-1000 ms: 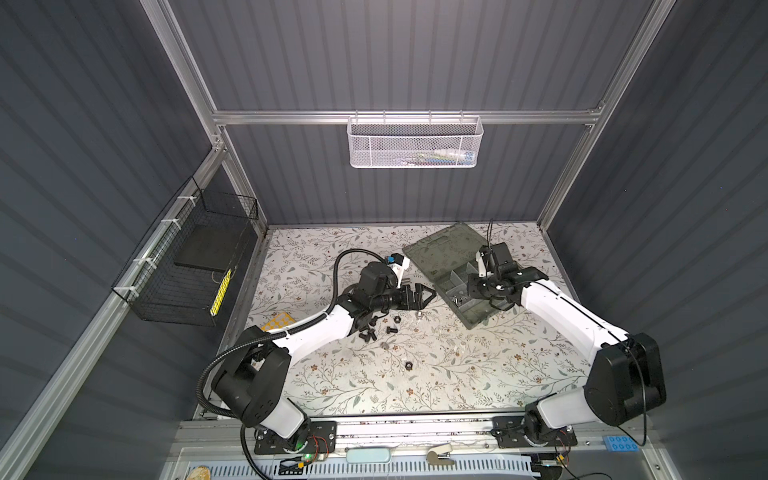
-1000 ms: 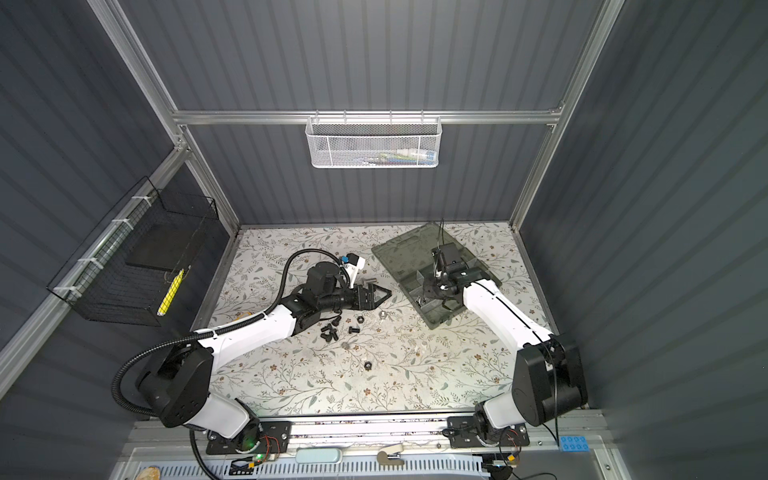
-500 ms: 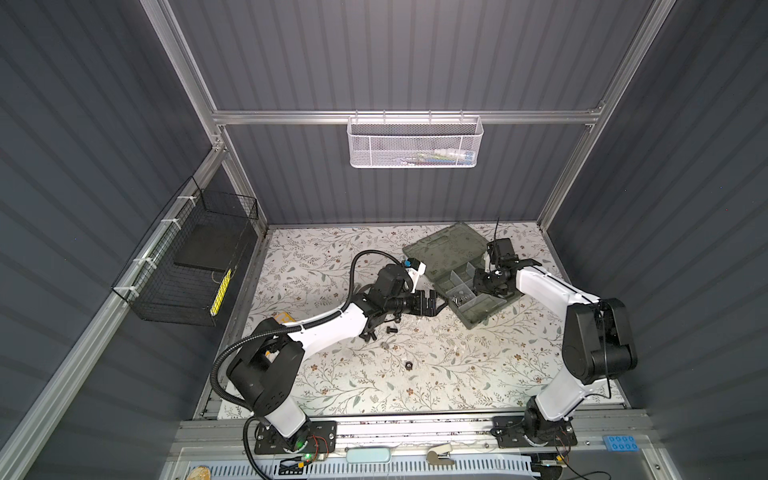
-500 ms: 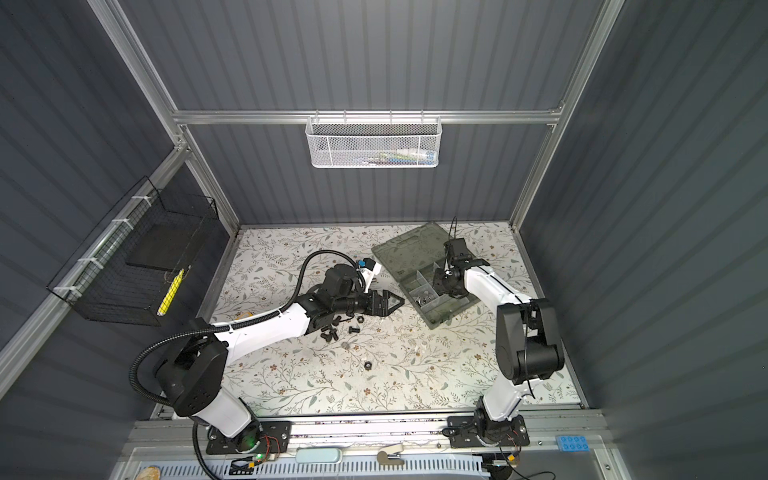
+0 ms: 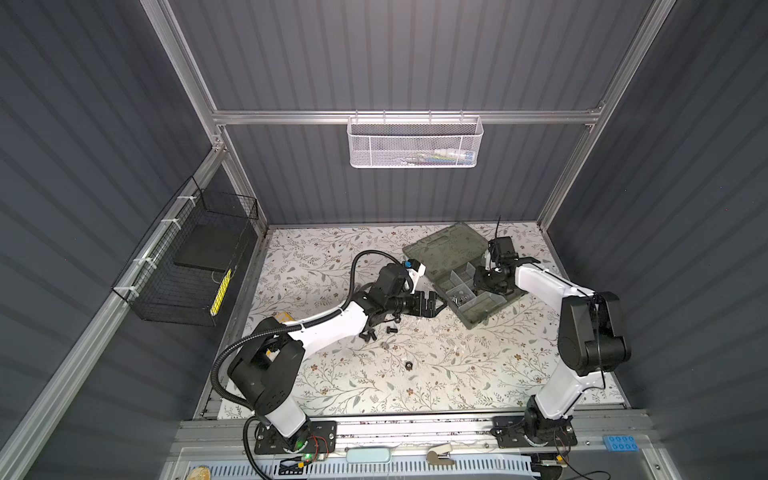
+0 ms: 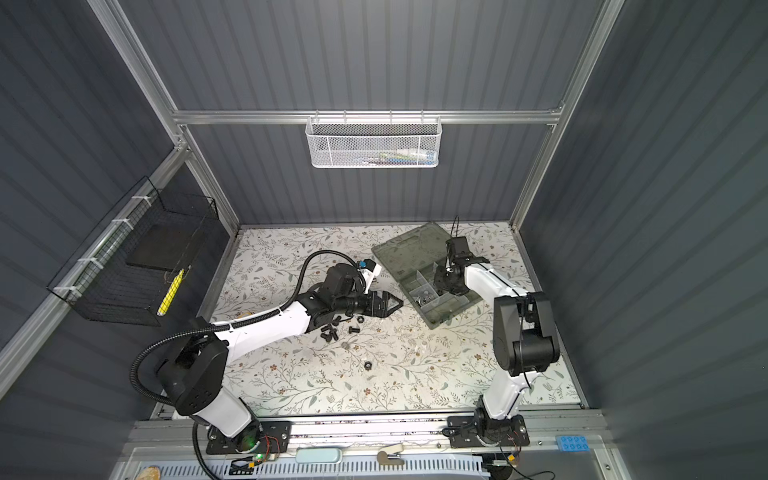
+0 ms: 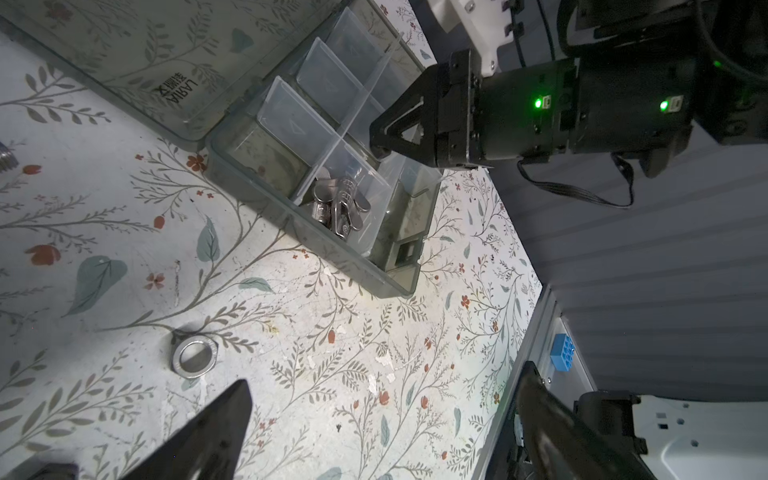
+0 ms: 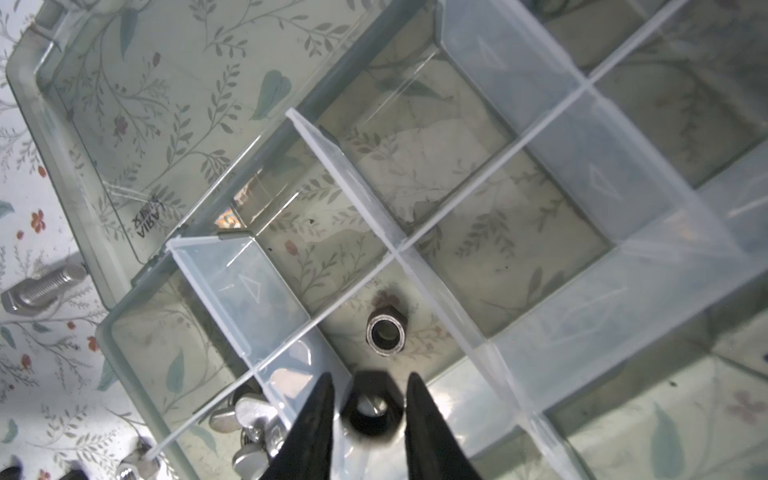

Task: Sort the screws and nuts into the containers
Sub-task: 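Carry the nut with the right gripper into the black-nut compartment and release, then withdraw the right gripper while the left gripper lowers over a black hex nut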

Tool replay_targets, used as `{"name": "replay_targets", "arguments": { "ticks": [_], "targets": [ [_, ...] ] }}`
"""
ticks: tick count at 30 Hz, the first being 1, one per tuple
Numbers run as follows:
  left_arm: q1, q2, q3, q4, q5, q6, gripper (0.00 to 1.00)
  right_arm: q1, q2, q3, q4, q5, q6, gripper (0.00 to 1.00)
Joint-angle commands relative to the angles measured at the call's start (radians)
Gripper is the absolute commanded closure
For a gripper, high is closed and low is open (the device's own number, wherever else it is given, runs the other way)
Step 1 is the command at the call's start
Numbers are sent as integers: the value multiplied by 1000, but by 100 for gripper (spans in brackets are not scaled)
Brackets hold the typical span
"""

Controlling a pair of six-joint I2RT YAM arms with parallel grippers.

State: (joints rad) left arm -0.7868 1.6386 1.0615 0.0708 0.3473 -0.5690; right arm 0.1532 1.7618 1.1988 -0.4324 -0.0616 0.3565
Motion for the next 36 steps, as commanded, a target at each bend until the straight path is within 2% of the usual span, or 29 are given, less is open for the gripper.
{"name": "replay_targets", "arguments": {
  "ticks": [1, 8, 19, 26, 28, 36],
  "targets": [
    [-6, 13, 33, -46, -10, 36, 0, -1, 8, 14, 9, -6, -2, 61],
    [-7, -3, 48, -110, -10, 65, 0, -1, -23, -2, 17, -27, 5, 51],
    [-8, -52, 67, -261, -116, 119, 0, 10, -181, -100, 91, -93, 53, 36],
    [-8, -83, 69, -382, -181, 143, 0, 73, -364, -262, 211, -126, 61, 14],
    [-8, -85, 68, -420, -199, 149, 0, 104, -422, -315, 250, -113, 55, 2],
    [-8, -91, 43, -514, -216, 151, 0, 189, -551, -460, 415, -103, 58, 1]
  ]
}}
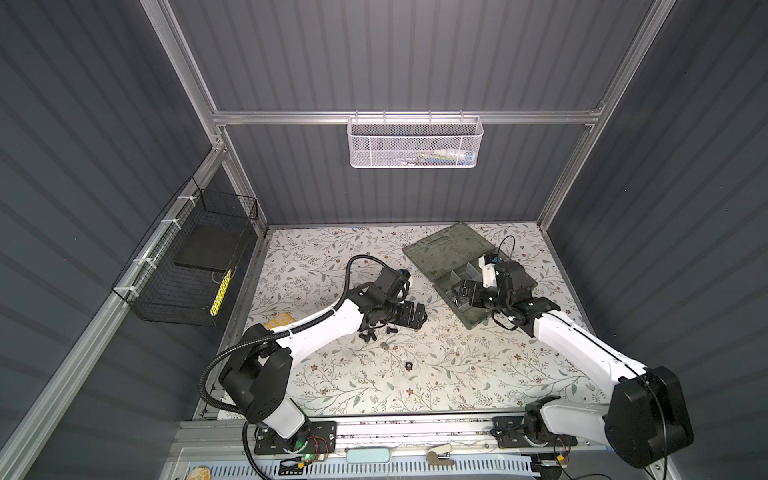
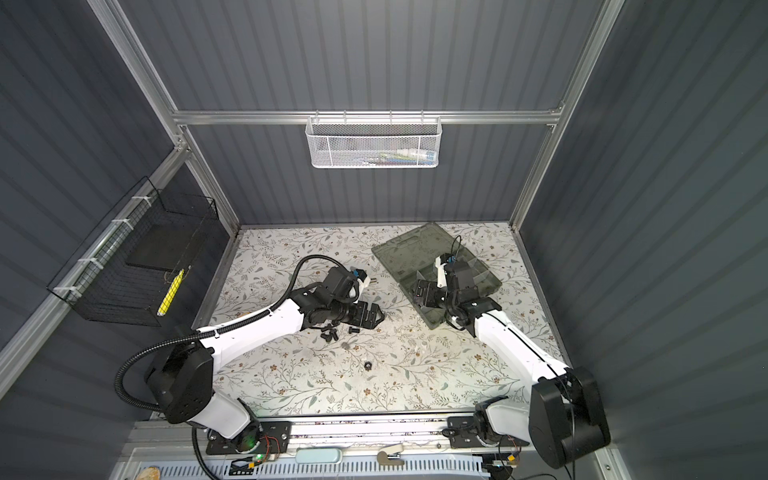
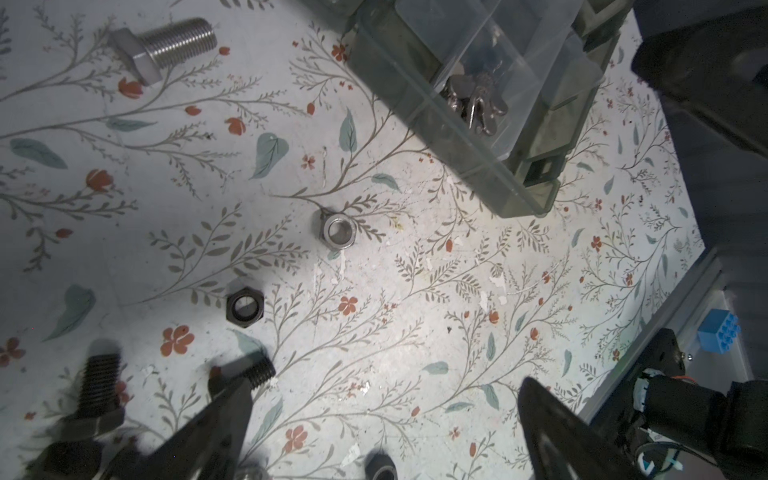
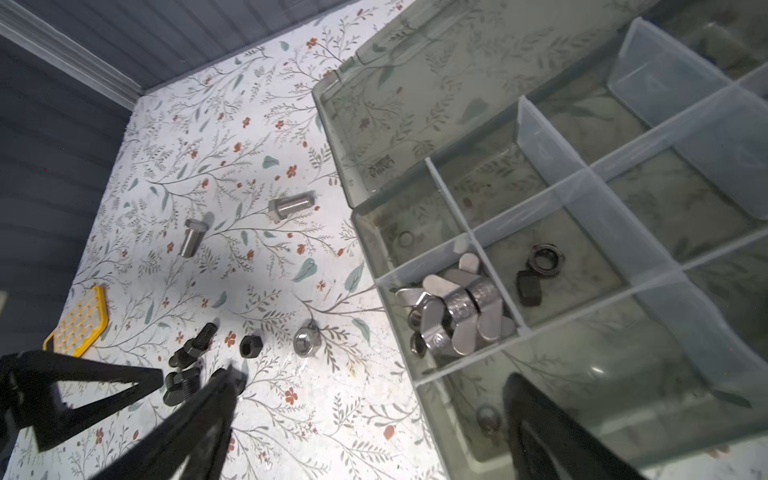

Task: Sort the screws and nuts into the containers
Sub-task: 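Withdraw the right gripper while the left gripper lowers over a black hex nut, then close the left gripper on the black hex nut and lift it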

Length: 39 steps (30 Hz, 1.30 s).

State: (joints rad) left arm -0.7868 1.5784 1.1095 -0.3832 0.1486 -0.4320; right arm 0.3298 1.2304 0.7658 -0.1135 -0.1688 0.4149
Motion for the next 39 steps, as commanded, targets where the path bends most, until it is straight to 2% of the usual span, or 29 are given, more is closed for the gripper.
{"name": "replay_targets", "arguments": {
  "ticks": [1, 9, 15, 20, 25, 34, 39],
  "targets": [
    [-7, -35, -11, -64, -18, 10, 0, 18, -24, -38, 117, 3, 0, 1],
    [-8, -57, -47, -125, -47, -3, 1, 52, -22, -74, 189, 38, -3, 1],
    [-22, -39, -79, -125, -63, -23, 6, 58, -23, -119, 229, 96, 13, 1],
    [-86, 27, -42, -165, -128, -20, 11, 58, 6, -121, 246, 62, 22, 1],
    [-155, 98, -4, -197, -208, -47, 17, 58, -7, -120, 227, 100, 21, 1],
    [-267, 192, 16, -178, -271, -108, 35, 58, -15, -122, 210, 144, 23, 1],
    [-295, 208, 18, -181, -289, -128, 39, 57, -3, -117, 205, 142, 26, 1]
  ]
}}
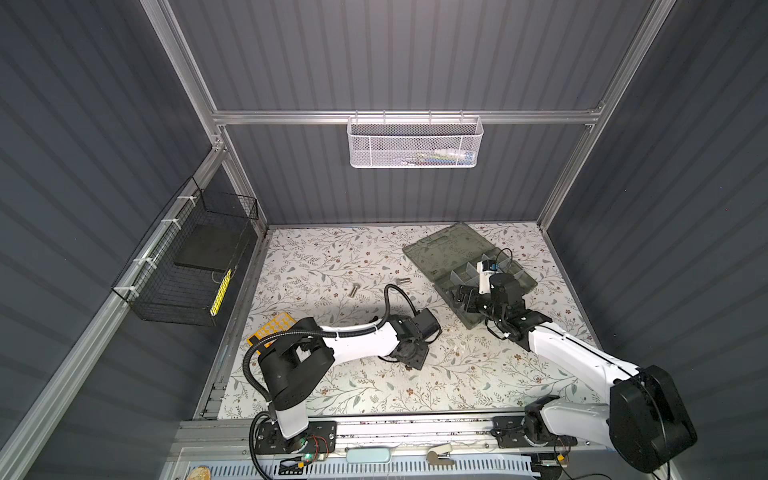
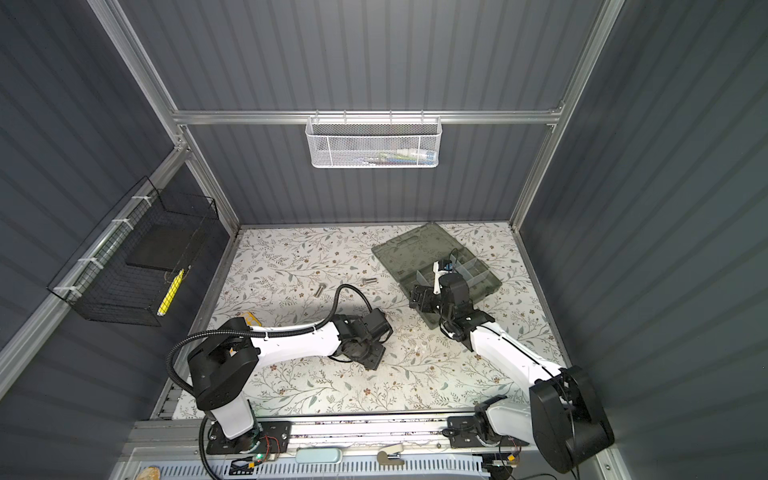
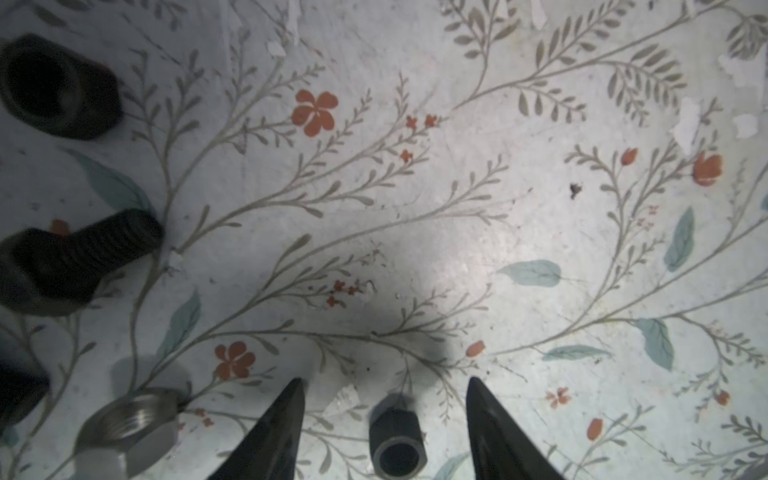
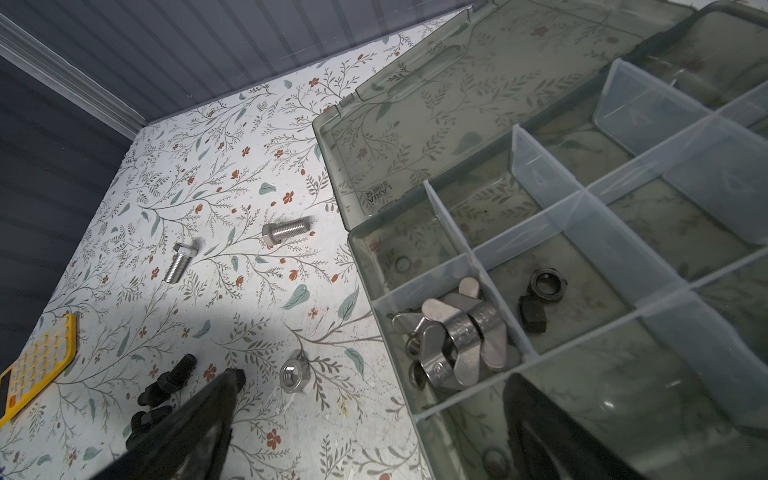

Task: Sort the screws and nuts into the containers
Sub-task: 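Close the left gripper on the black hex nut and lift it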

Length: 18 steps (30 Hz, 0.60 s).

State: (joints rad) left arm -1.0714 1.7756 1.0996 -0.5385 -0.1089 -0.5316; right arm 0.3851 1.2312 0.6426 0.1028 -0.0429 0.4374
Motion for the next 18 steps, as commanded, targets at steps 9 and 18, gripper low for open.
{"name": "replay_targets", "arguments": {
  "ticks": [9, 18],
  "targets": [
    [-21, 5, 11, -57, -42, -70, 47, 3, -2, 7, -15, 24, 6, 1],
    [-34, -1, 20, -90, -38, -100, 50, 3, 1, 9, -18, 29, 9, 1]
  ]
}}
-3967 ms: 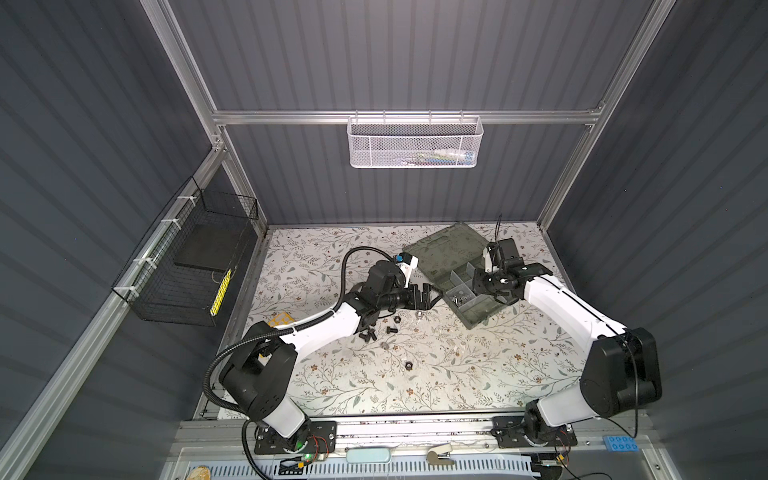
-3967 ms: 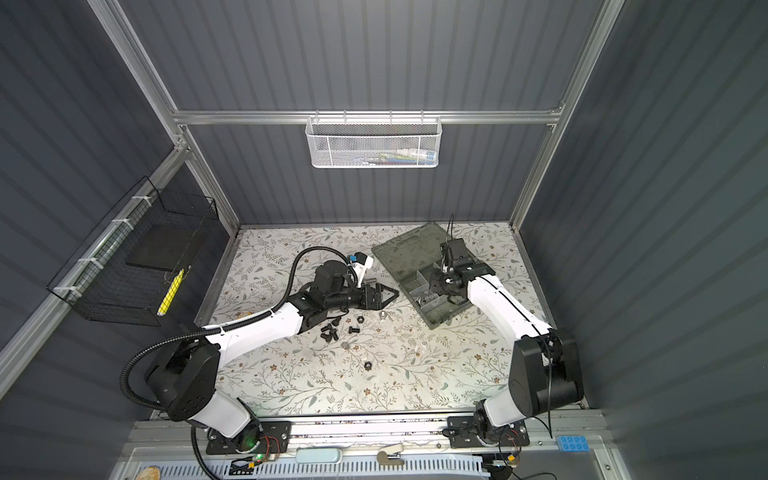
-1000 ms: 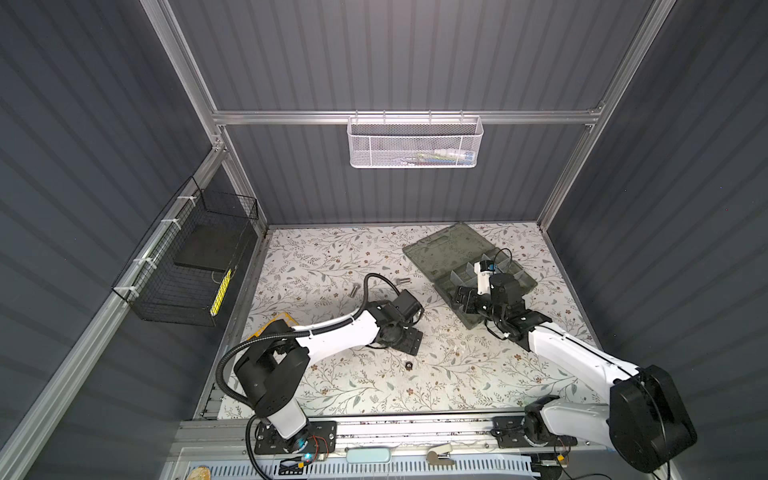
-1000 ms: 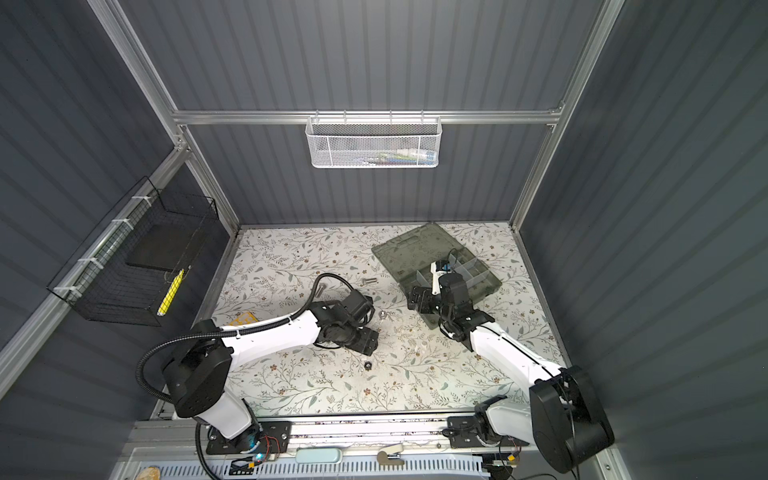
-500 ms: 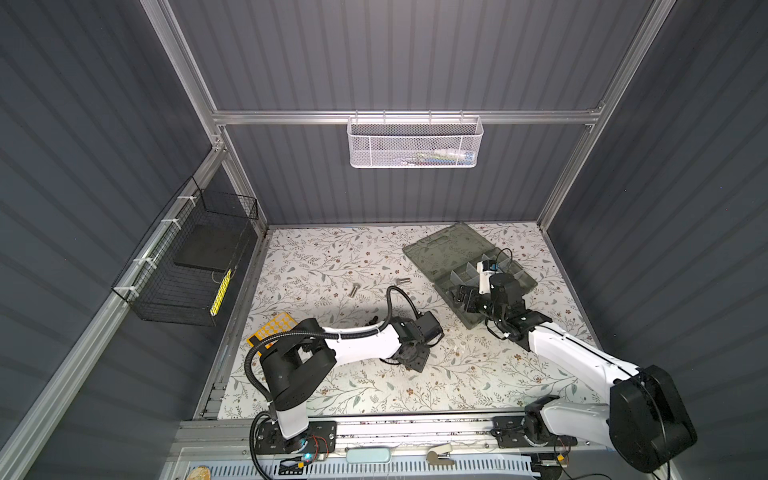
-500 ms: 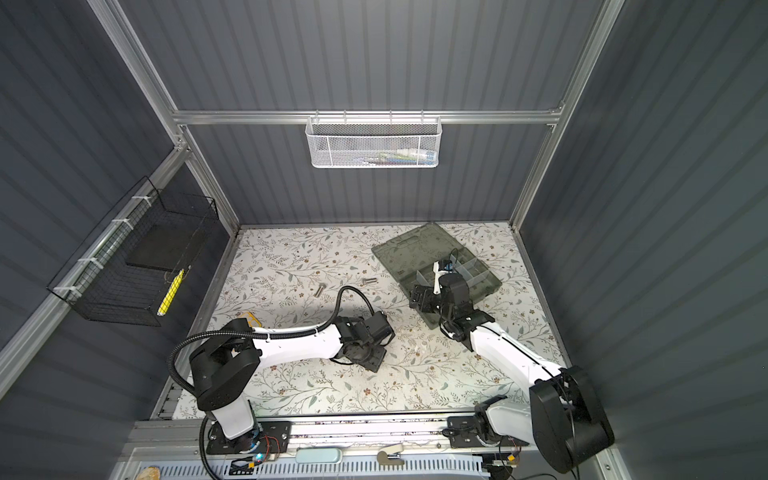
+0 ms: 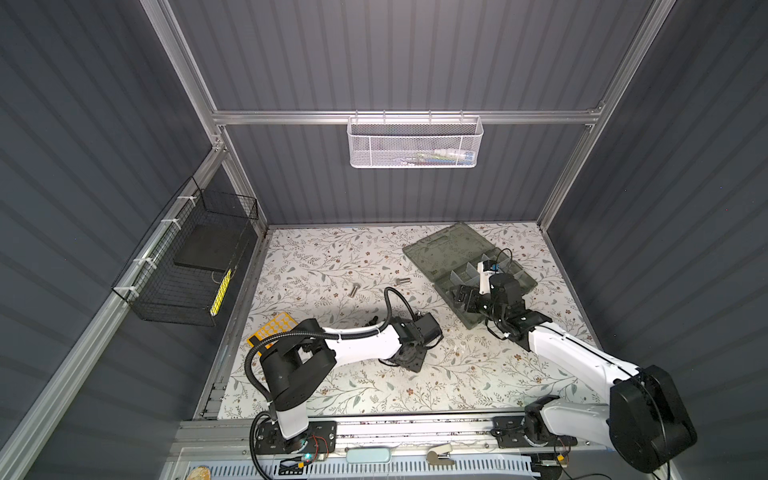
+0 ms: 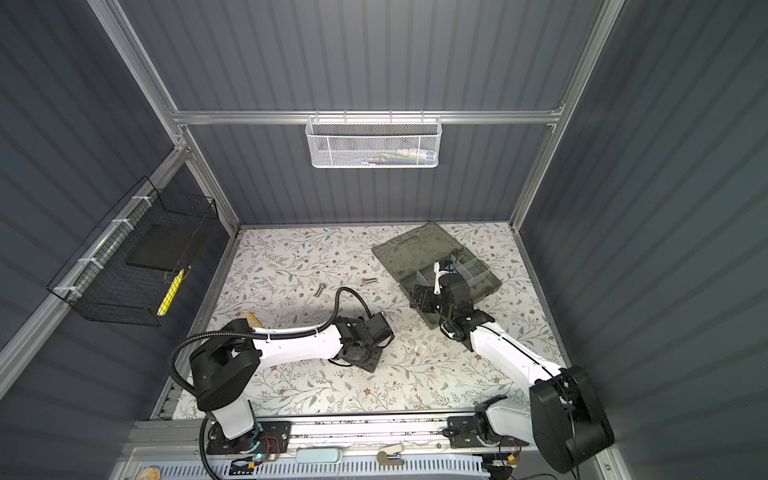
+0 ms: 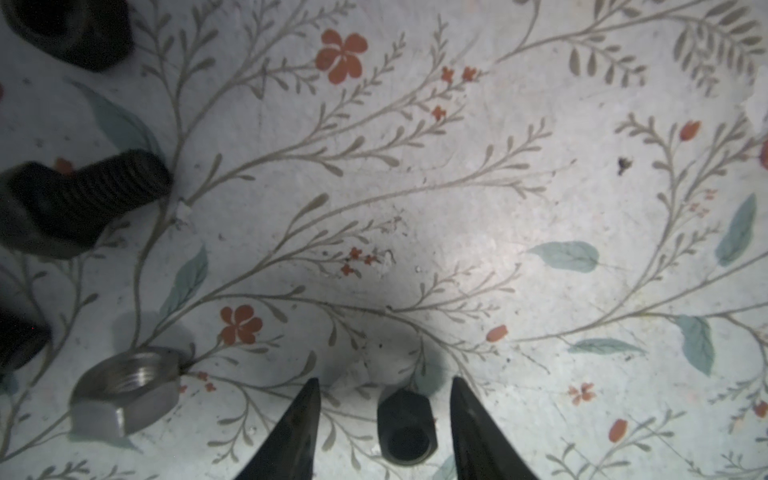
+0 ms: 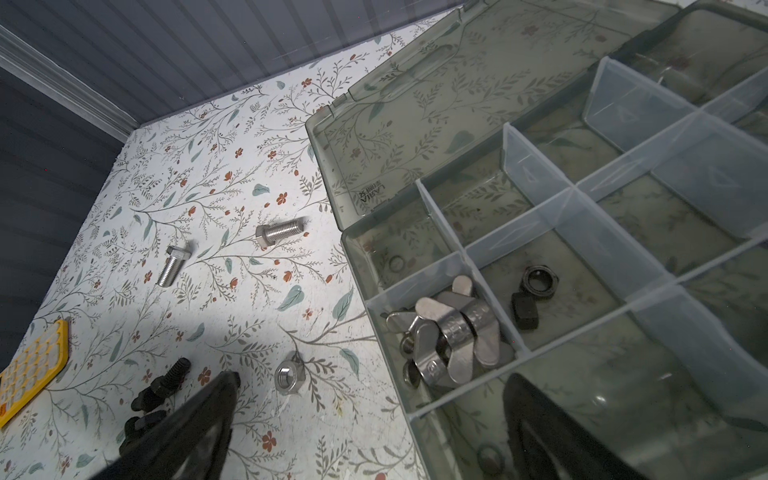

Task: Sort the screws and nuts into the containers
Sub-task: 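Close the left gripper on the black hex nut and lift it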

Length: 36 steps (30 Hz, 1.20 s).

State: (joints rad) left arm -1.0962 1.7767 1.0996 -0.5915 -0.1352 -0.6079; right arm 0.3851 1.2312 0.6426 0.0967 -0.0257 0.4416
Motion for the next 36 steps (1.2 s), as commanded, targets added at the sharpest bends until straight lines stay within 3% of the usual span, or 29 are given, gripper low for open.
{"name": "replay_targets", "arguments": {
  "ticks": [1, 23, 36],
  "targets": [
    [-11, -1, 18, -34, -12, -25, 52, 3, 5, 9, -13, 11, 6, 1],
    [-37, 7, 24, -64, 1, -69, 61, 3, 2, 14, -26, 23, 13, 1],
    [-43, 44, 48, -94, 10, -63, 78, 2, -14, 11, -36, 44, 15, 1]
  ]
}}
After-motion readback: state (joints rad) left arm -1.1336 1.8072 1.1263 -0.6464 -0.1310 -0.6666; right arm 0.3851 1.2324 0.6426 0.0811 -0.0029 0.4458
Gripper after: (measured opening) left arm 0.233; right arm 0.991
